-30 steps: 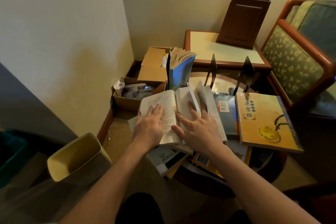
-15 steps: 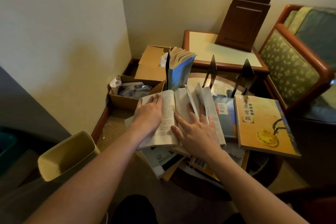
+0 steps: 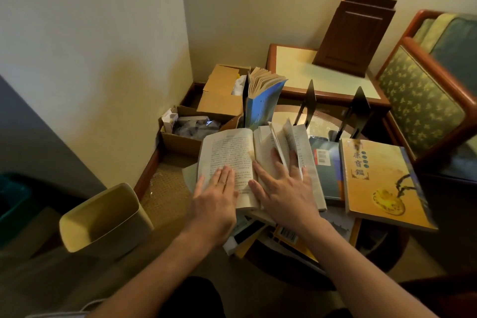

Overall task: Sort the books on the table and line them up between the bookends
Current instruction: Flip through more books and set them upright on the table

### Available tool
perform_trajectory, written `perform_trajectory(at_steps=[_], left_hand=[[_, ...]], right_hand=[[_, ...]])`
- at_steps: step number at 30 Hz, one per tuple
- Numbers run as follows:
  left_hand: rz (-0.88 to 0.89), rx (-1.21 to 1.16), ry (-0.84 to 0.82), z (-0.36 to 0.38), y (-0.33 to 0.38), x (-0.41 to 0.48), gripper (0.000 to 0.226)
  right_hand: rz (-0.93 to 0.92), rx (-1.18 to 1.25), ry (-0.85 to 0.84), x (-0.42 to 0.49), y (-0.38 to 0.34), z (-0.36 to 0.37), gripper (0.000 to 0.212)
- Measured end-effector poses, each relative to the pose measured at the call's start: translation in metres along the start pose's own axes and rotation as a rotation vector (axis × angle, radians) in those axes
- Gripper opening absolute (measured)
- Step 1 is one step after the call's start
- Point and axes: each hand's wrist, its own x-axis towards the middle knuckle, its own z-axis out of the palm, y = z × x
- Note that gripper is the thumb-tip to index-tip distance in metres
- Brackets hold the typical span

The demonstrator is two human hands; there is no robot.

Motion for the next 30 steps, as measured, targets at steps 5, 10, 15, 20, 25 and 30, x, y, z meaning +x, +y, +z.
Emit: perform_trajectory(at_steps=[5,10,15,20,25,30], left_hand=[[-0.026,0.081,-0.055,-0.015,-0.003,0.035,0.062],[-0.121,0.135,-0.071,-0.023,-0.010,0.092,0.059],[-0.113,0.002,-0.029,-0.010,-0.018,0.093,0.058],[-0.088,0.006,0.010,0.004,-0.013,0.038,0.058],[-0.093,0.078,-0.020,0.003,-0.010,0.001,0.057],[-0.107,0.022,0.001,0.001,-0.018,0.034,0.058]], right_hand=[[0.010,-0.004,0.001,0.001,-0.002,0.003,0.062],[0.017,0.017,-0.007,0.002,0.000,0.006,0.062],[0.012,0.010,-0.003,0.002,0.001,0.008,0.061],[0.008,0.003,0.025,0.002,0.002,0.008,0.061],[0.002,-0.003,0.028,0.002,0.002,0.011,0.061],[0.022,-0.003,0.019,0.002,0.000,0.010,0.062]])
